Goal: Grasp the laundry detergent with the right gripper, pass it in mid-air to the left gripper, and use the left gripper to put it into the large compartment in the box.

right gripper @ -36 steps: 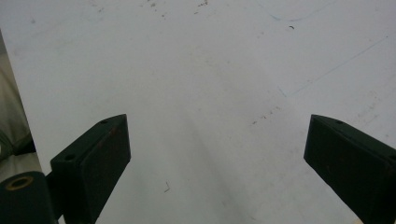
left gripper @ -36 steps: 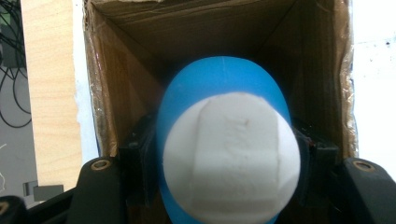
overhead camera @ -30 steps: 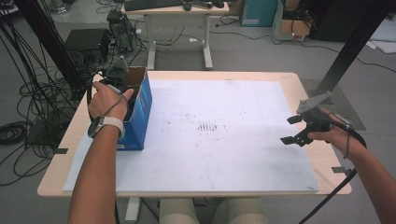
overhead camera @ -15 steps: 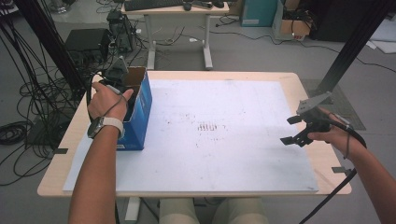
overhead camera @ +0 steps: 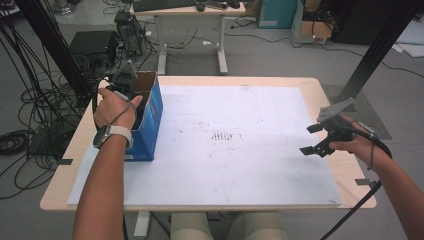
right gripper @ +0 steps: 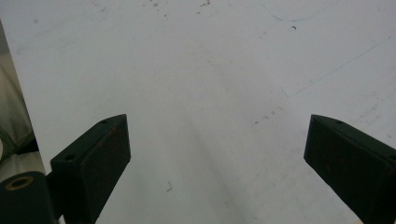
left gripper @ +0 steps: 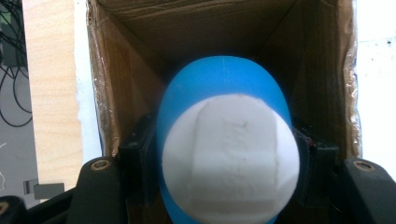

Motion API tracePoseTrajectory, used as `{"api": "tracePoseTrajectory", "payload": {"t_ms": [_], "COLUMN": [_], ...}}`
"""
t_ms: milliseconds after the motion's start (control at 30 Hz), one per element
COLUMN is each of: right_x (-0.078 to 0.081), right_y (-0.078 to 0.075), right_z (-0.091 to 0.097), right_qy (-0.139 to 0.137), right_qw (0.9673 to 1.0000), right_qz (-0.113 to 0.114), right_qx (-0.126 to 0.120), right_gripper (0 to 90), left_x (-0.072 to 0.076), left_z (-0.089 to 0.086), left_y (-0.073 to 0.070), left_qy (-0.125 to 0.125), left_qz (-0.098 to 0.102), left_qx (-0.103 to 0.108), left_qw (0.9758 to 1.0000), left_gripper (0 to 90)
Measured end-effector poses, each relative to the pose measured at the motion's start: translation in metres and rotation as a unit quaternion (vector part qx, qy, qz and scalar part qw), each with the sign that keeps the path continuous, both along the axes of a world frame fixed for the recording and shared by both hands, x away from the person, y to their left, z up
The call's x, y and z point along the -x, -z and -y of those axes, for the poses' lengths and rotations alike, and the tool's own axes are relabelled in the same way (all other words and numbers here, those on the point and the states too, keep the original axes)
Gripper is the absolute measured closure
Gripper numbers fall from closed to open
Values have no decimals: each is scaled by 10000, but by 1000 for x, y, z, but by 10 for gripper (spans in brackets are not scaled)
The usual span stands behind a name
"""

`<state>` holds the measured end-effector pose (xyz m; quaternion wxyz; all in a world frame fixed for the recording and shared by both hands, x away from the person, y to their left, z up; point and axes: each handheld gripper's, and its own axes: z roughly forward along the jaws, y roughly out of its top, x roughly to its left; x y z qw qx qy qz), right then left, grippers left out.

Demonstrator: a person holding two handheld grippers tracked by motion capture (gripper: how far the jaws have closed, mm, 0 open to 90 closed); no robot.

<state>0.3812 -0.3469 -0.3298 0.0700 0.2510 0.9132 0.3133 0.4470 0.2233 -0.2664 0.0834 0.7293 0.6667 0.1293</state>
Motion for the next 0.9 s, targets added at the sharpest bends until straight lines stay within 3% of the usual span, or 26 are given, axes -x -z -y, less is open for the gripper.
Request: {"api": "tracePoseTrajectory", "payload": {"t_ms": [900], "right_x": [0], "right_y": [0], "right_z": [1], "right_qy": [10], "right_qw": [10000], "right_qz": [3], "right_qx": [-12], "right_gripper": [72], "left_x": [1], "left_z": [-1], "left_y": [-1], "left_qy": [-6], "left_qz": [-17], "left_qx": [9], "left_qw": [10000], "left_gripper": [374]}}
